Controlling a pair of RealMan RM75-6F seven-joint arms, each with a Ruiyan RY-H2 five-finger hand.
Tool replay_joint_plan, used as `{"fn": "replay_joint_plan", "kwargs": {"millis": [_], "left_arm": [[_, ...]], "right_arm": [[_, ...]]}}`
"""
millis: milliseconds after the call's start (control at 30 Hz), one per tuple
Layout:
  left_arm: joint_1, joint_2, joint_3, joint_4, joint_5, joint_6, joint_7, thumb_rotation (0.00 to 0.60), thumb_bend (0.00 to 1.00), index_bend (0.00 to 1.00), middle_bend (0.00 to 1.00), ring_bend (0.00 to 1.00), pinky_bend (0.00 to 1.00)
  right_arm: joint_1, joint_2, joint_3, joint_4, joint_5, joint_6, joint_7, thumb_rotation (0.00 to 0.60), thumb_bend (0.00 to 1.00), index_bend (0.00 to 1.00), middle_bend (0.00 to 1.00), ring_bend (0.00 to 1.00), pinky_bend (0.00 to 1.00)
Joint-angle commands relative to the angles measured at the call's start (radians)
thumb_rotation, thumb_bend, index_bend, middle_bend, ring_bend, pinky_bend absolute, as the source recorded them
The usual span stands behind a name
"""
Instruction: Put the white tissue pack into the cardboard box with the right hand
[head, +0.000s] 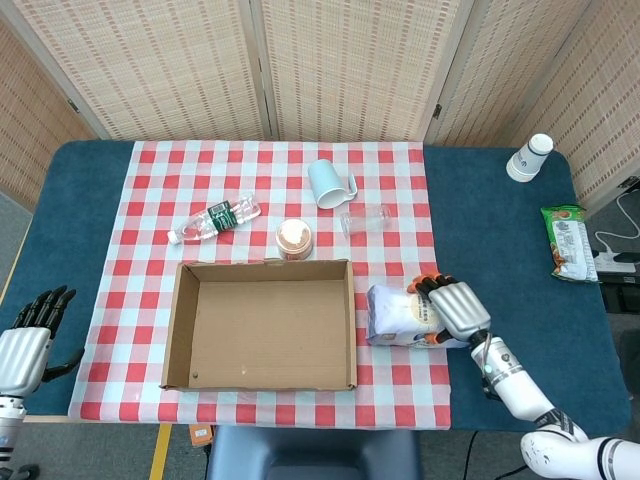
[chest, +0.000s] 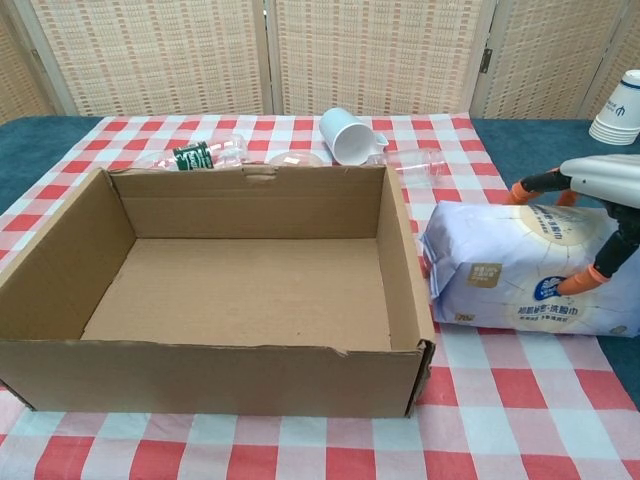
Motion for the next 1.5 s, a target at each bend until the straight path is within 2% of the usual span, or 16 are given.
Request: {"fn": "replay_joint_plan", "kwargs": {"millis": [33,133,367,533,767,867,1000,1100,1200,1367,1500], "left_arm": [[0.001,0.000,0.000,-0.001,0.001,0.002,-0.001,0.600,0.28,0.02,0.00,0.00,0.13],[0.001,0.001,0.000,-0.001,0.001,0.002,-0.001,0.600,0.28,0.02,0.00,0.00,0.13],[0.001,0.001,0.000,-0.001,0.000,0.002,-0.001,0.600,0.28,0.02,0.00,0.00,0.13],[-0.002,-0.001,-0.001,0.003,-0.005,-0.006,-0.002,0.600,0.28,0.02,0.00,0.00,0.13],[-0.003,-0.002,0.001,0.001,-0.001,-0.008,-0.002,0.600,0.28,0.02,0.00,0.00,0.13],[-0.003,-0.002,0.002,-0.003,0.001,-0.006,0.001,0.600,0.28,0.02,0.00,0.00,0.13],[-0.002,-0.001,0.003,-0.005,0.003,-0.004,0.005,0.600,0.28,0.02,0.00,0.00,0.13],[-0.003,-0.001,0.005,-0.006,0.005,-0.006,0.007,0.600,0.28,0.02,0.00,0.00,0.13],[-0.003,-0.001,0.006,-0.007,0.005,-0.008,0.007,0.600,0.28,0.02,0.00,0.00,0.13],[-0.002,0.006,0.004,-0.008,0.002,-0.007,-0.007,0.600,0.28,0.02,0.00,0.00,0.13],[-0.001,0.012,0.005,-0.007,-0.001,-0.011,-0.020,0.600,0.28,0.02,0.00,0.00,0.13]], "right_arm": [[-0.002,-0.001,-0.003,0.001,0.006,0.001,-0.005,0.600,0.00,0.52,0.35,0.33,0.50],[-0.002,0.001,-0.005,-0.003,0.010,0.001,-0.008,0.600,0.00,0.55,0.38,0.37,0.54],[-0.002,0.012,-0.002,-0.026,0.001,0.015,-0.009,0.600,0.00,0.60,0.40,0.38,0.55],[0.000,0.103,0.029,-0.151,-0.008,0.067,-0.068,0.600,0.00,0.60,0.41,0.38,0.56],[0.013,0.250,0.093,-0.377,0.016,0.143,-0.207,0.600,0.00,0.61,0.41,0.39,0.56],[0.037,0.292,0.132,-0.472,0.039,0.158,-0.265,0.600,0.00,0.62,0.42,0.39,0.57],[0.092,0.303,0.188,-0.576,0.093,0.169,-0.349,0.600,0.00,0.63,0.42,0.39,0.57],[0.151,0.261,0.229,-0.637,0.155,0.190,-0.433,0.600,0.00,0.63,0.42,0.39,0.57],[0.223,0.171,0.250,-0.654,0.215,0.203,-0.505,0.600,0.00,0.63,0.42,0.39,0.57],[0.347,-0.030,0.253,-0.581,0.310,0.211,-0.593,0.600,0.00,0.63,0.42,0.39,0.57],[0.425,-0.157,0.261,-0.505,0.371,0.216,-0.625,0.600,0.00,0.62,0.42,0.39,0.57]]}}
